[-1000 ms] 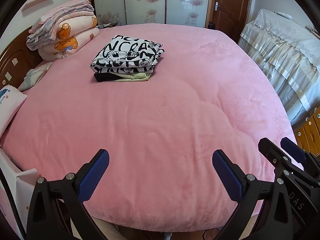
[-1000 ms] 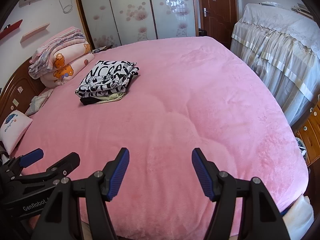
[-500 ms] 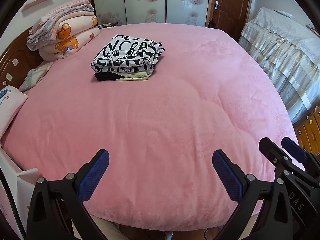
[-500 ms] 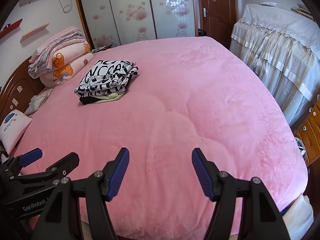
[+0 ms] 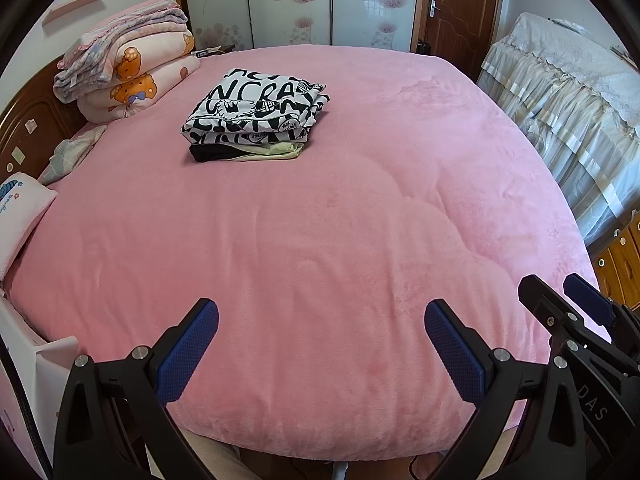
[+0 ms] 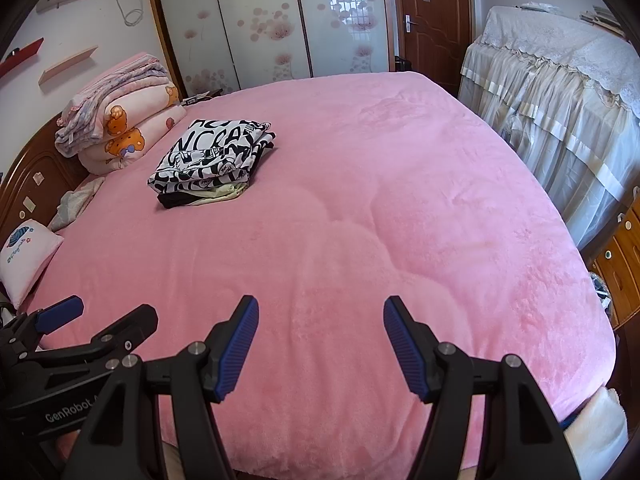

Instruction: Fold large clothes

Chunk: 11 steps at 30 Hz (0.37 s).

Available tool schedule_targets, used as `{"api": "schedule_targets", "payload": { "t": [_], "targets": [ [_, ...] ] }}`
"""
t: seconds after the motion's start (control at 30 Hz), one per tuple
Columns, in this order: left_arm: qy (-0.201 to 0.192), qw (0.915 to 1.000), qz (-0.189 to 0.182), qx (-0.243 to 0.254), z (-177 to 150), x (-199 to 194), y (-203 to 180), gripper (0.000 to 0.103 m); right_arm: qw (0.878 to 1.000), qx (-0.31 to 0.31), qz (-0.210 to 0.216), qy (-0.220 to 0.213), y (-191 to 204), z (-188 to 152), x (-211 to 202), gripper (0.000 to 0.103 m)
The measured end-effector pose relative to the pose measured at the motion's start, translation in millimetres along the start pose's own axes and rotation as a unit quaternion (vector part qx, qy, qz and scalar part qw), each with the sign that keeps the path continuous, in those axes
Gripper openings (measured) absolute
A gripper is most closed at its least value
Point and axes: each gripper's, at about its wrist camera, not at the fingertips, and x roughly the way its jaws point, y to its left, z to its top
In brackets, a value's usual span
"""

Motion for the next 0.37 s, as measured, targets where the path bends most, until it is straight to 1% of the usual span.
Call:
{"api": "schedule_targets", "payload": {
  "t": [0.37],
  "targets": [
    [0.004, 1.0000, 0.001, 0.002, 0.5, 0.7, 1.4, 0.102, 1.000, 0.003, -0.001, 0.003, 0.1, -5.8, 2.2, 0.065]
  ]
}}
